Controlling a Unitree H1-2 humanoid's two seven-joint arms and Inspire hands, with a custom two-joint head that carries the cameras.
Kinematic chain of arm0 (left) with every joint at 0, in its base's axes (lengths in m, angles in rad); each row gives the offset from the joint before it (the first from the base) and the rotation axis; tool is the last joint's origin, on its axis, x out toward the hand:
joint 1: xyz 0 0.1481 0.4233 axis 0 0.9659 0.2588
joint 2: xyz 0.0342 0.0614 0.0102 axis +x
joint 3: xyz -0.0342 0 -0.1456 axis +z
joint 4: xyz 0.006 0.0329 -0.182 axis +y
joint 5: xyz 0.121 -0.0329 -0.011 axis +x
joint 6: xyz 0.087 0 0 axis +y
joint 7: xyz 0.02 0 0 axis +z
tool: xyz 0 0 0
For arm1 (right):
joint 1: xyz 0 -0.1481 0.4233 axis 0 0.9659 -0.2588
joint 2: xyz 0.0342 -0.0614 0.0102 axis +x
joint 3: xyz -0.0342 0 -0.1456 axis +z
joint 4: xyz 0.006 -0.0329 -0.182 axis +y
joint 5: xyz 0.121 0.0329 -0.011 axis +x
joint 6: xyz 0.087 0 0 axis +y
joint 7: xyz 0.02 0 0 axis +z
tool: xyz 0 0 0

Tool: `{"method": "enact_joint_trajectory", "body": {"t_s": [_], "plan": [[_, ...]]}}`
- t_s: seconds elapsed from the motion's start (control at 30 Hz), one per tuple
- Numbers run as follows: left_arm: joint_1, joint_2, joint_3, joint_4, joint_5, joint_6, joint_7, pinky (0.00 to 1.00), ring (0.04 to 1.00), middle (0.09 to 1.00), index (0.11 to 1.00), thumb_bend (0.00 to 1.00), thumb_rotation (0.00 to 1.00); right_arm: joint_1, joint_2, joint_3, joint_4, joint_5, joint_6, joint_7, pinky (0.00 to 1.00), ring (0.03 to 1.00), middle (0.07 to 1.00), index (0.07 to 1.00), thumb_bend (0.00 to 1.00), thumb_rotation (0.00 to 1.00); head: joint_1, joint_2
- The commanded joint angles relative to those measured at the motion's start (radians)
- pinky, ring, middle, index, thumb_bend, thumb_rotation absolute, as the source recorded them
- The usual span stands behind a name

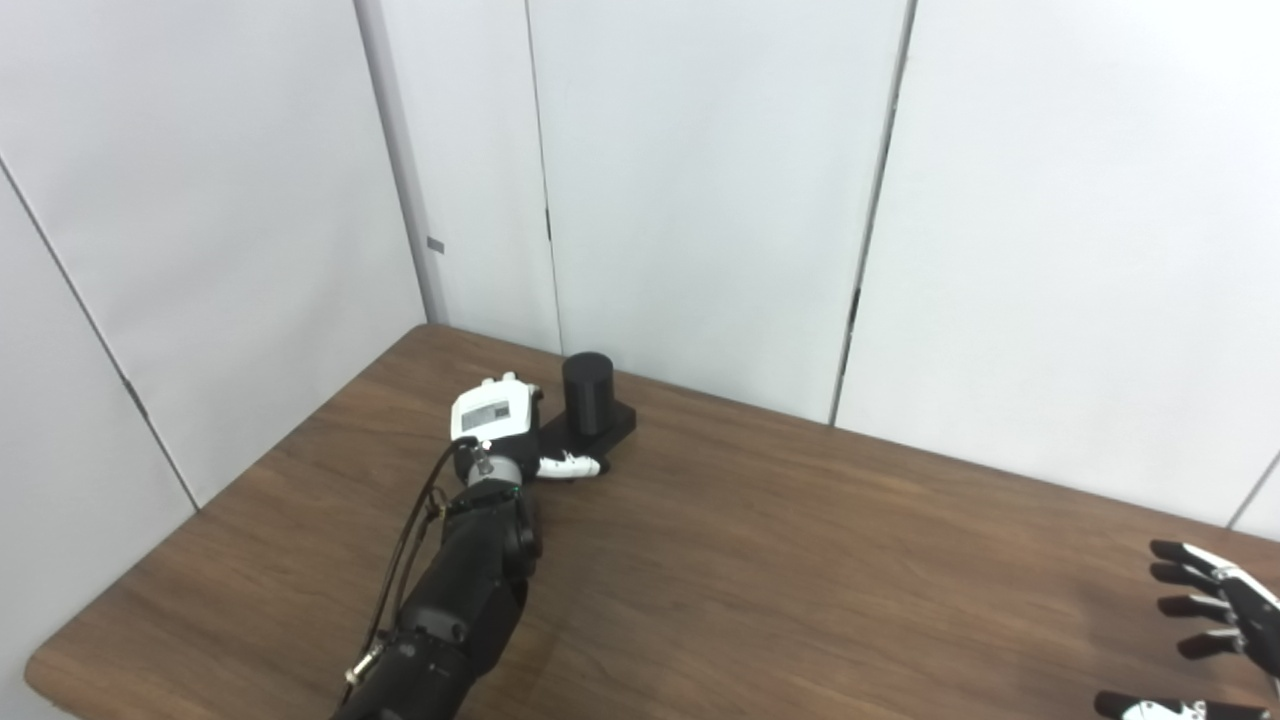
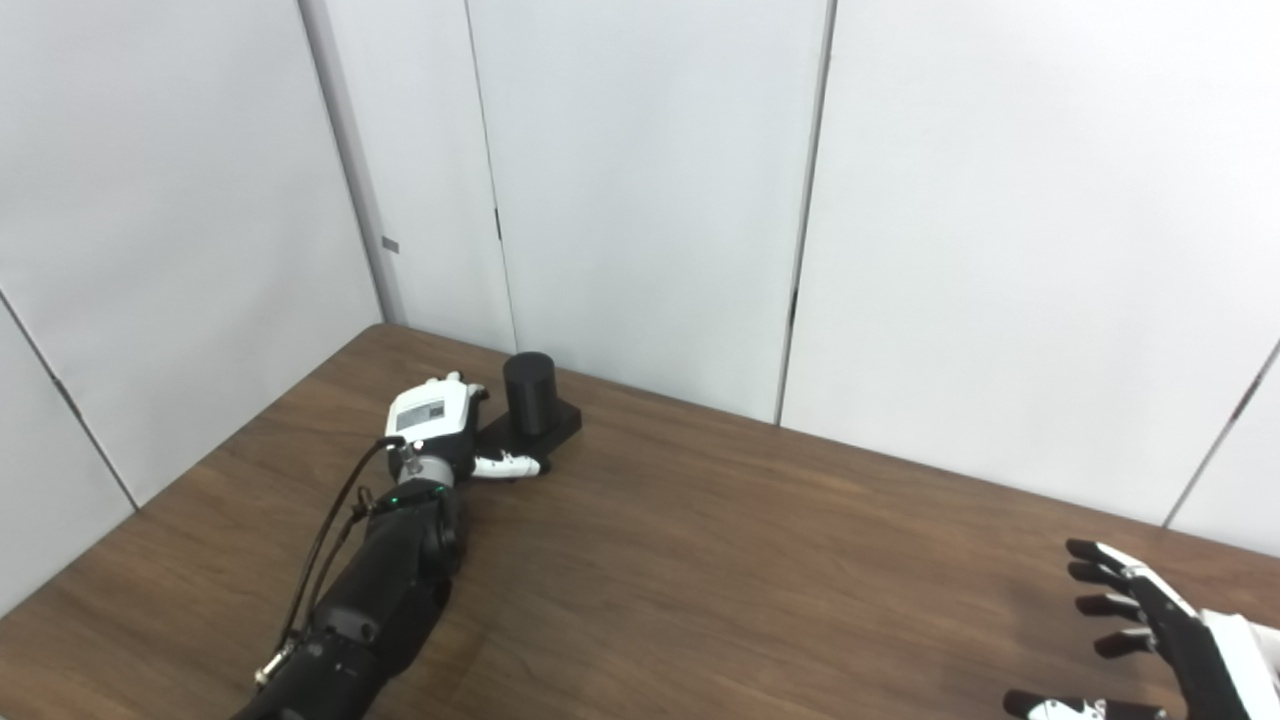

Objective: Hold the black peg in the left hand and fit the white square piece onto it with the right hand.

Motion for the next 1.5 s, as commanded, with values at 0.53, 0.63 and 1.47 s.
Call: {"method": "enact_joint_trajectory", "body": {"t_s": [0.53, 0.63, 1.47], "plan": [[-0.053, 0.067, -0.068, 0.033, -0.176, -0.012, 0.051, 0.93, 1.0, 0.993, 0.769, 0.94, 0.5, -0.015, -0.004, -0.01, -0.079, -0.002, 0.007, -0.001, 0.56, 0.712, 0.792, 0.813, 0.77, 0.0, -0.012, 0.015], [-0.053, 0.079, -0.09, 0.041, -0.211, -0.016, 0.058, 0.93, 1.0, 0.964, 0.731, 0.91, 0.48, -0.013, -0.002, -0.01, -0.086, -0.002, 0.012, -0.001, 0.57, 0.713, 0.79, 0.814, 0.75, 0.0, -0.014, 0.017], [-0.022, 0.159, -0.252, -0.006, -0.37, -0.203, 0.073, 0.72, 0.838, 0.819, 0.483, 0.52, 0.06, -0.02, 0.016, -0.004, -0.081, -0.011, 0.027, -0.006, 0.58, 0.72, 0.792, 0.812, 0.72, 0.0, -0.034, 0.03]]}}
